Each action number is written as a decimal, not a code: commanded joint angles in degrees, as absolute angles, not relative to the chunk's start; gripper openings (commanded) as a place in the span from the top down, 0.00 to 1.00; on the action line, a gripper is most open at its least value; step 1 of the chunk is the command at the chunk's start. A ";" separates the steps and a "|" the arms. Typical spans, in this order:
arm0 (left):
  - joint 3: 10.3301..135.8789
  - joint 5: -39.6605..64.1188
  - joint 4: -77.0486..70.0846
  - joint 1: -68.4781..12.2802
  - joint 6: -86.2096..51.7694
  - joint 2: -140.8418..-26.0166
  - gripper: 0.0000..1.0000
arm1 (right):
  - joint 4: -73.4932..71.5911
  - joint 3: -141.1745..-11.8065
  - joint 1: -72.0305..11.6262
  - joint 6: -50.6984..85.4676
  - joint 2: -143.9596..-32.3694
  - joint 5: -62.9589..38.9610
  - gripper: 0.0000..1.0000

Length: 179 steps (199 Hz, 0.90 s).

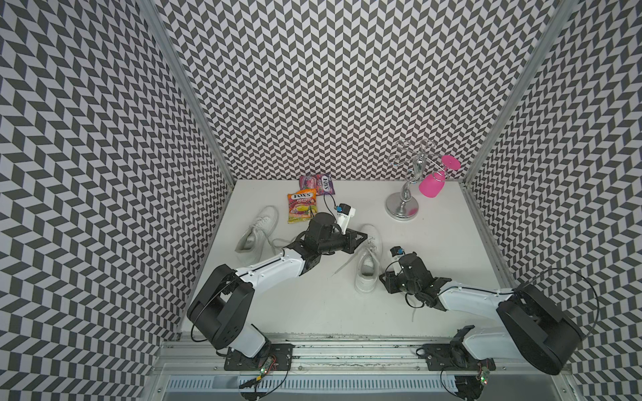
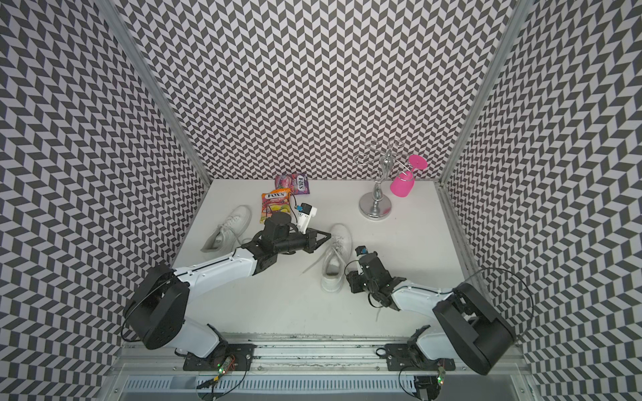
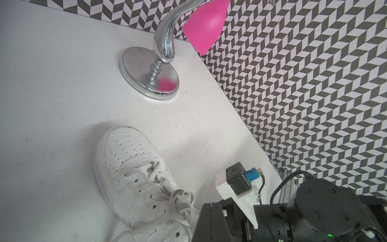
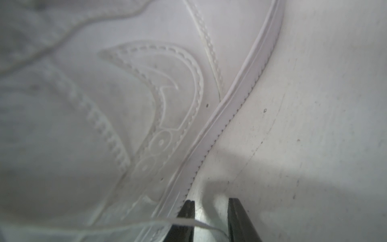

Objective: Tie the shoes
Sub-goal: Cross the shoelace with the shoelace.

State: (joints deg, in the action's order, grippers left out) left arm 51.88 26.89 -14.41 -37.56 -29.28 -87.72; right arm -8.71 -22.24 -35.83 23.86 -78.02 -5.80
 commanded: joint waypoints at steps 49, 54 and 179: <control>51.86 28.13 -11.55 -37.27 -26.73 -85.28 1.00 | -5.37 -23.16 -35.96 22.52 -67.92 -4.15 1.00; 51.77 28.14 -11.24 -37.27 -26.57 -85.13 1.00 | -4.84 -23.42 -35.88 22.37 -67.03 -4.42 1.00; 45.20 25.76 -10.02 -39.45 -27.43 -81.10 1.00 | 6.07 -36.27 -24.29 23.06 -63.81 -21.66 1.00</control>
State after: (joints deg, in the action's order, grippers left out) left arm 46.30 26.59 -10.28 -38.61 -27.35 -82.59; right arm 4.99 -33.89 -26.17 22.17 -63.46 -20.38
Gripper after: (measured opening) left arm 0.039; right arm 0.045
